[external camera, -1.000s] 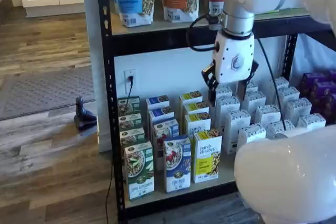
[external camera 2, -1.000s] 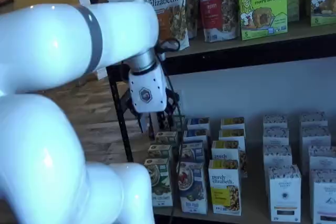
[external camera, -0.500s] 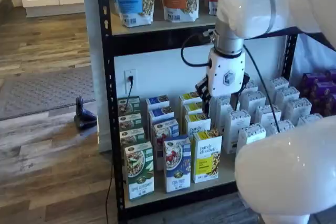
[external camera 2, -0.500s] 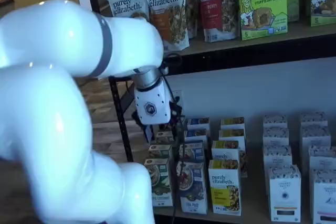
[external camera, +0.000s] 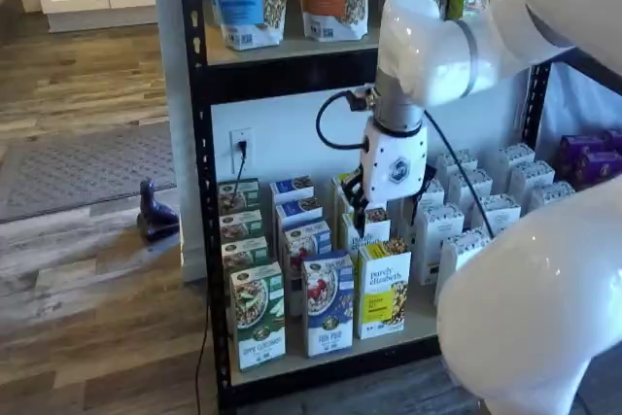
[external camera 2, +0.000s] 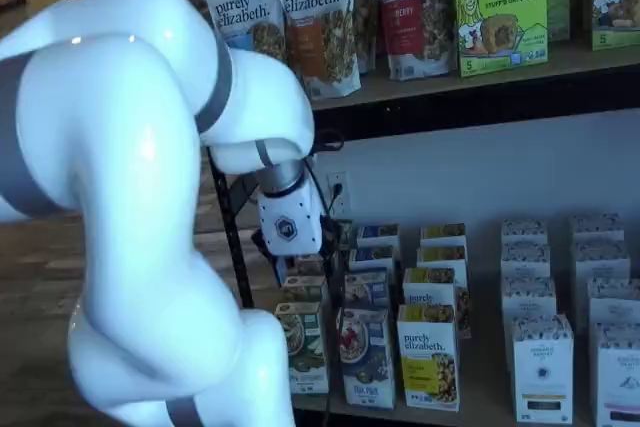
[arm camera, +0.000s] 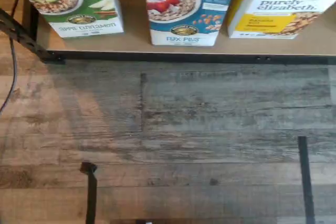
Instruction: Pick up the blue and white box that is on the bottom shelf, the second box from the left
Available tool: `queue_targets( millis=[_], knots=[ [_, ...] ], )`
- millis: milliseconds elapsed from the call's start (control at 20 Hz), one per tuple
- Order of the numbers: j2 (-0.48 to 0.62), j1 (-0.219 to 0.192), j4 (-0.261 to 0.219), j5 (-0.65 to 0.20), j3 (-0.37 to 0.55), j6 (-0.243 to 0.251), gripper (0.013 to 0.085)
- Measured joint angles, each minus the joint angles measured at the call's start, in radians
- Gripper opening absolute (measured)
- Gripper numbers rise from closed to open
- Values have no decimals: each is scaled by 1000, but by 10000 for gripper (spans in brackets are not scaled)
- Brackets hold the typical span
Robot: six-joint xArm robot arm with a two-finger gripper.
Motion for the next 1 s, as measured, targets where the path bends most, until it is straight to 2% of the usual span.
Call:
queue_targets(
  millis=[500, 800, 1000],
  knots=[
    [187, 48, -2, -139, -29, 51, 850],
    [291, 68, 25, -207, -54, 50, 850],
    [367, 68, 32, -250, -72, 44, 850]
  ],
)
